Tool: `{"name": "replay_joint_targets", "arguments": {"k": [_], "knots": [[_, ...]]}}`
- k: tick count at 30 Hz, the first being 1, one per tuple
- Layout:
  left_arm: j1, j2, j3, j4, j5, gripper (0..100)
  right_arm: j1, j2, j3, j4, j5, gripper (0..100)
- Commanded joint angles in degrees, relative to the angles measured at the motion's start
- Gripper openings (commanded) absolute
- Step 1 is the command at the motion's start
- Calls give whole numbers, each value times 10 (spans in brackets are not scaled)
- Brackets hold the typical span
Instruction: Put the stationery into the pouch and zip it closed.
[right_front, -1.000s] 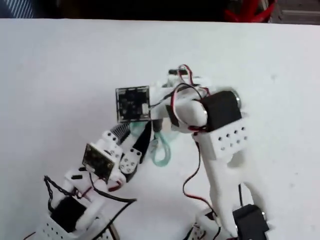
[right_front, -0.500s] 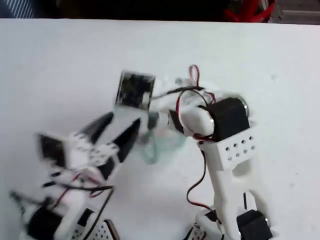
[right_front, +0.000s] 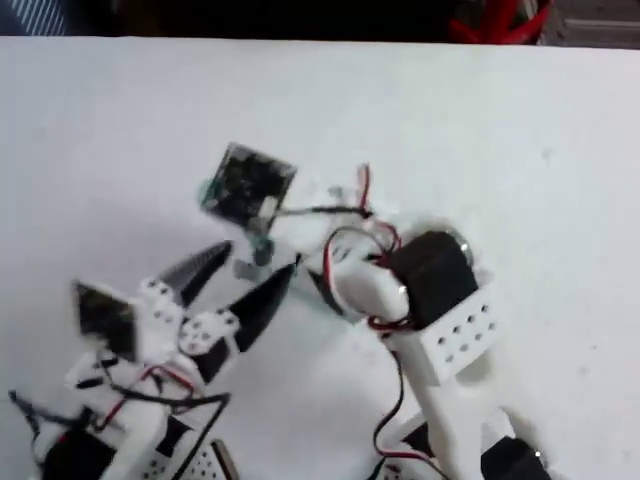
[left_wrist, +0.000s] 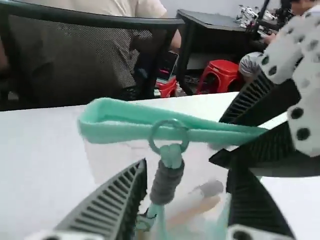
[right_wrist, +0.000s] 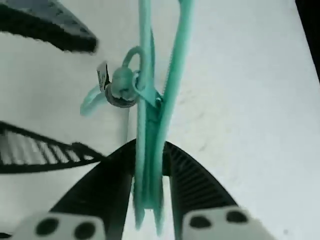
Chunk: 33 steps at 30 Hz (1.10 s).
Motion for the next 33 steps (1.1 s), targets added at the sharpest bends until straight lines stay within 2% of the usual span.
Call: {"name": "replay_joint_targets", "arguments": {"k": [1,7,12,17,27,33], "knots": [[8,4,66,-120,-36,191,-35,-22,-4,0,-18,20],[13,3,69,-132,-65,14,-34,-20,-5,0,-20,20],[1,2,47,-119,-68,22,7,-18,-4,0,-17,20],[-68,2,-7,-89,-69,22,44,-24,23,0,40,20],[-231,7,47,-215,-63,22,45,-87,117,-5,114,20],[-289,7,48,-226,9,22,46,-137,157,-7,130,20]]}}
